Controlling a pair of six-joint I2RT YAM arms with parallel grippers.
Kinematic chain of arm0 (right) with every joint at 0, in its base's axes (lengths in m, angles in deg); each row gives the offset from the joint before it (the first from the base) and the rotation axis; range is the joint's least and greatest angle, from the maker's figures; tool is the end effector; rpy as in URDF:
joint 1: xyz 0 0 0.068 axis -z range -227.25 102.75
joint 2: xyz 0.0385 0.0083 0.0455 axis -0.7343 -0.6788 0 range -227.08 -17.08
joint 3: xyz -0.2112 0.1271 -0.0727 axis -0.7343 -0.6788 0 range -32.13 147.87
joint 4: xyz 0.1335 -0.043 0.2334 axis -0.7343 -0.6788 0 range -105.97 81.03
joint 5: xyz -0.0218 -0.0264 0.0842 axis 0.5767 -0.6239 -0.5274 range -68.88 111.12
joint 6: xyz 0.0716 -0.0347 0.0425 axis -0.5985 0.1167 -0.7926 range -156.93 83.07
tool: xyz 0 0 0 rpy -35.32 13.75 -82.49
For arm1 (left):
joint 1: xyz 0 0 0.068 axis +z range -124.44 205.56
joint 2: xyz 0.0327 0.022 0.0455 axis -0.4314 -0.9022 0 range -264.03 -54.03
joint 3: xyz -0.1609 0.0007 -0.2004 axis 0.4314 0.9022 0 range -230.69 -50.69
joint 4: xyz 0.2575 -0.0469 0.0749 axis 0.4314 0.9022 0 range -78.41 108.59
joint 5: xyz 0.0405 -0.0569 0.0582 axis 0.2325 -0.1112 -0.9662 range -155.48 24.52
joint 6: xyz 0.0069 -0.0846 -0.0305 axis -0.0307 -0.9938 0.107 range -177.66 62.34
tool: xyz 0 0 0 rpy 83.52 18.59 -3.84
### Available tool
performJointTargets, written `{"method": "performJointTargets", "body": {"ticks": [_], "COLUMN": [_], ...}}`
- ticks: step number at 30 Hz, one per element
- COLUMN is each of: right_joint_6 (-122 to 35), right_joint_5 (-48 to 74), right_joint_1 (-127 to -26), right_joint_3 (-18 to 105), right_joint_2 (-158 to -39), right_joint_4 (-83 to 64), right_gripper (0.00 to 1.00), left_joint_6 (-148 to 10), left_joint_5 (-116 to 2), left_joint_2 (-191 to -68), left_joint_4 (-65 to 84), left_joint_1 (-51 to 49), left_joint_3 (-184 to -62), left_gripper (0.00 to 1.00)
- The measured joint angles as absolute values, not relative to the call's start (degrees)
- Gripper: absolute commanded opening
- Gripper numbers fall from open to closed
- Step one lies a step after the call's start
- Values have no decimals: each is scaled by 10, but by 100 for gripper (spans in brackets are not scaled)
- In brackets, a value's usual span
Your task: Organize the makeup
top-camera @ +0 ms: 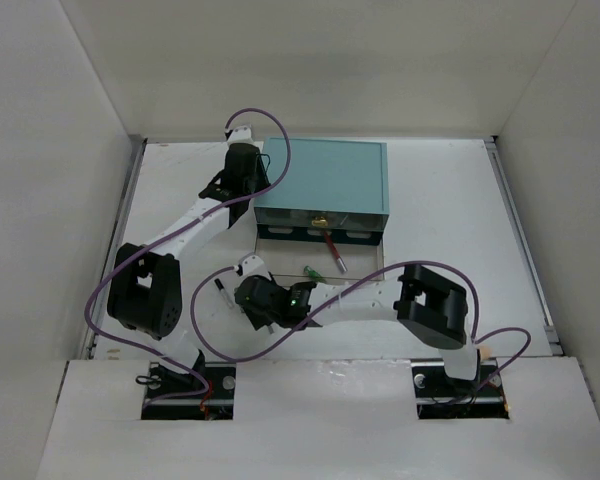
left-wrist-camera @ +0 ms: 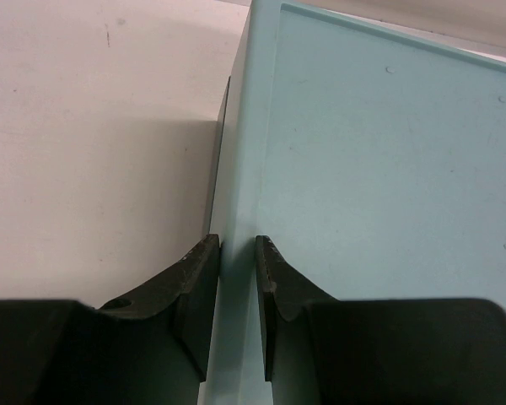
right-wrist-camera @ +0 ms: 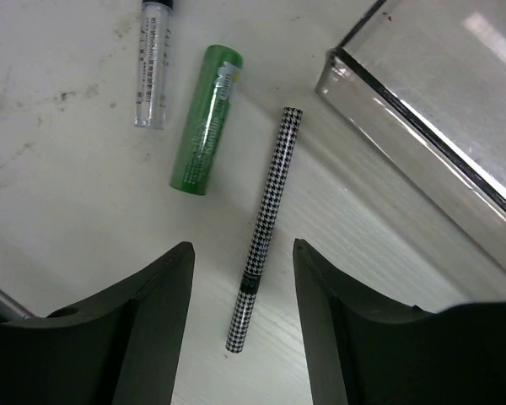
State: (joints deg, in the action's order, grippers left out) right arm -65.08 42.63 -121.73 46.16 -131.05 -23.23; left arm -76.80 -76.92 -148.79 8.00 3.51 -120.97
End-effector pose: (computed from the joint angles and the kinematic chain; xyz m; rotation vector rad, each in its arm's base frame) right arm 0.1515 0.4352 0.1248 -0.7895 2.2664 0.3970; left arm 0.4156 -0.1510 0.2541 -0.0844 1.9366 -0.2872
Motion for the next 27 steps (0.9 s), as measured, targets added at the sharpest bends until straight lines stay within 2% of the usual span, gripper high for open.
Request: {"method": "performJointTargets", "body": {"ticks": [5,8,9,13,18,27], "right_joint_6": [-668,-674,-675,-683,-684,-637], "right_joint_5": [430,432,434,437,449,460], "right_joint_1": [-1216,-1216,-1216,-1215,-1216,-1195], "right_joint_3": [462,464,465,466,438,374], "right_joint_2": [-1330,-1342,-1343,-1345,-1312,-1075], "right_joint_4": [-234,-229,-229,-229,-242,-253], "right_gripper": [52,34,25,6,2,2], "left_joint_6": [-768,-768,-768,-768,-768,-768], "left_joint_5": [-769,-769,-769,-769,-769,-769], "left_joint_2": [-1488,-1488,-1489,-1489,-1489,-1489], "left_joint_4": [80,83,83,84,84,84], "left_joint_1": [35,35,35,35,35,35], "left_joint_3": [-1211,-1212,-1213,-1213,-1213,-1213], "left_gripper": [8,8,8,8,8,8]}}
